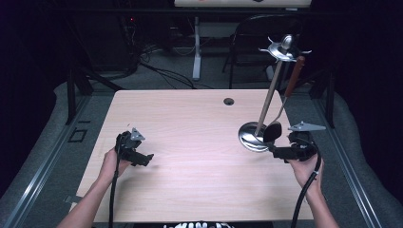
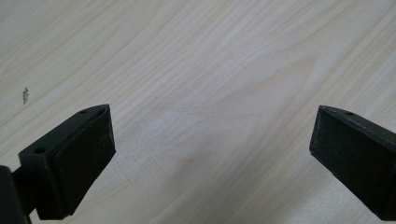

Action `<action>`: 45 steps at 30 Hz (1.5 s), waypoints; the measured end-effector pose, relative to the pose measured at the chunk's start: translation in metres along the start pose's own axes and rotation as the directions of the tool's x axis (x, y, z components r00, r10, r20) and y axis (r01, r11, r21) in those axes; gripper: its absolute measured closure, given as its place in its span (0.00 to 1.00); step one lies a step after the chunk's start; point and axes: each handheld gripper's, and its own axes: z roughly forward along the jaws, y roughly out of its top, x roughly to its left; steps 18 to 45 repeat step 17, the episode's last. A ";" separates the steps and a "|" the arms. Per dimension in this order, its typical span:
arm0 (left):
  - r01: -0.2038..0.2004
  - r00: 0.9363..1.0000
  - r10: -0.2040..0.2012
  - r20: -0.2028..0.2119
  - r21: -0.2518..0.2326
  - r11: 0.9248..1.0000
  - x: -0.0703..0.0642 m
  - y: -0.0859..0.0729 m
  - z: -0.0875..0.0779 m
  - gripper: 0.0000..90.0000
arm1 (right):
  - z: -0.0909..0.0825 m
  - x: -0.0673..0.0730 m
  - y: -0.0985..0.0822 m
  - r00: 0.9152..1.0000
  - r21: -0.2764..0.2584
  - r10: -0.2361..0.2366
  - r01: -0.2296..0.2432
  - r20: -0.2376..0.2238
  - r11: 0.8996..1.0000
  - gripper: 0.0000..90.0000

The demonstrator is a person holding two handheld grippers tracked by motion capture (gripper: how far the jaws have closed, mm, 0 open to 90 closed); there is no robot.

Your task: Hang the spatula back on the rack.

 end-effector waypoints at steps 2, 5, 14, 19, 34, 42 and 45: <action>0.000 1.000 0.000 0.000 -0.002 1.000 0.000 0.000 0.000 0.00 | 0.001 0.002 -0.002 1.000 0.014 -0.001 0.001 0.000 1.000 0.04; -0.002 1.000 0.002 -0.001 -0.003 1.000 0.000 0.000 0.000 0.00 | 0.005 0.008 -0.014 1.000 0.051 -0.015 0.015 -0.003 0.999 0.00; -0.014 1.000 0.014 -0.010 0.008 1.000 -0.002 0.001 0.002 0.00 | 0.012 0.016 -0.050 0.998 0.112 -0.059 0.055 0.031 0.992 0.00; -0.015 1.000 0.015 -0.011 0.007 1.000 -0.002 0.002 0.002 0.00 | 0.015 0.013 -0.050 0.997 0.111 -0.069 0.064 0.041 0.992 0.00; -0.015 1.000 0.015 -0.011 0.007 1.000 -0.002 0.002 0.002 0.00 | 0.015 0.013 -0.050 0.997 0.111 -0.069 0.064 0.041 0.992 0.00; -0.015 1.000 0.015 -0.011 0.007 1.000 -0.002 0.002 0.002 0.00 | 0.015 0.013 -0.050 0.997 0.111 -0.069 0.064 0.041 0.992 0.00; -0.015 1.000 0.015 -0.011 0.007 1.000 -0.002 0.002 0.002 0.00 | 0.015 0.013 -0.050 0.997 0.111 -0.069 0.064 0.041 0.992 0.00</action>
